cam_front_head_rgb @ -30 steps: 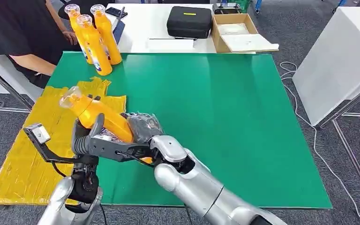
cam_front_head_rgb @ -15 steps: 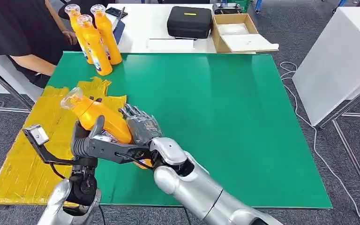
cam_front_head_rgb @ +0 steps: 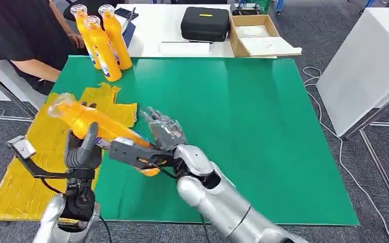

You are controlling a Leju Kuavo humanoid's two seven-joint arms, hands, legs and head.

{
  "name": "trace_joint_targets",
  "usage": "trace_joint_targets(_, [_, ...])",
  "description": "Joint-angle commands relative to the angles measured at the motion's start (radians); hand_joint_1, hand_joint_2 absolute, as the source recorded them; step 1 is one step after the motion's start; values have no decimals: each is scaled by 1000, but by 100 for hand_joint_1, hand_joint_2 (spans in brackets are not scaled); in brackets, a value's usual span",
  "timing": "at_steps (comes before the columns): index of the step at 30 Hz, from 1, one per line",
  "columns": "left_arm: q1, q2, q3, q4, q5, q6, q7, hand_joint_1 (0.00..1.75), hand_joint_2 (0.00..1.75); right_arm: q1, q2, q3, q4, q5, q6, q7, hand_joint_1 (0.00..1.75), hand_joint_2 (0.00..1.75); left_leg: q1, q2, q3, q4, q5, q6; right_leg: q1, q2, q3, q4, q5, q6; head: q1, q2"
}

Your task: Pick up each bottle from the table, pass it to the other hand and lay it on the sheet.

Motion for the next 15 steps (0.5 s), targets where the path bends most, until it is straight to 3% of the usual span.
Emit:
trace_joint_targets(1, [34,31,188,74,-75,-22,-22,175,175,106,-159,-317,-344,95,14,-48,0,0,0,-2,2,0,0,-1,0,-3,2,-1,-1,0,-1,0])
trace_joint_targets(6, [-53,107,214,190,-198,60,-94,175,175,172,-265,-390,-479,77,-50,-113,0,0,0,-9,3,0,0,-2,0,-10,5,-1,-2,0,0,0])
trace_joint_targets(8, [-88,134,226,240,-249,86,-116,175,175,206,-350,-404,-546,45,-110,-129,0,0,0,-8,3,-1,0,-2,0,-9,6,-2,-2,0,0,0])
trace_joint_targets(12, [-106,155,224,296,-257,79,-131,175,175,239,-403,-439,-565,7,-134,-140,0,0,0,-8,2,-1,0,-1,0,-9,4,-2,-1,0,0,0])
trace_joint_targets(15, [-121,184,173,326,-483,227,-242,175,175,278,-437,-453,-583,-12,-169,-157,0,0,0,-8,5,0,-1,-1,0,-8,7,-2,-2,0,0,0])
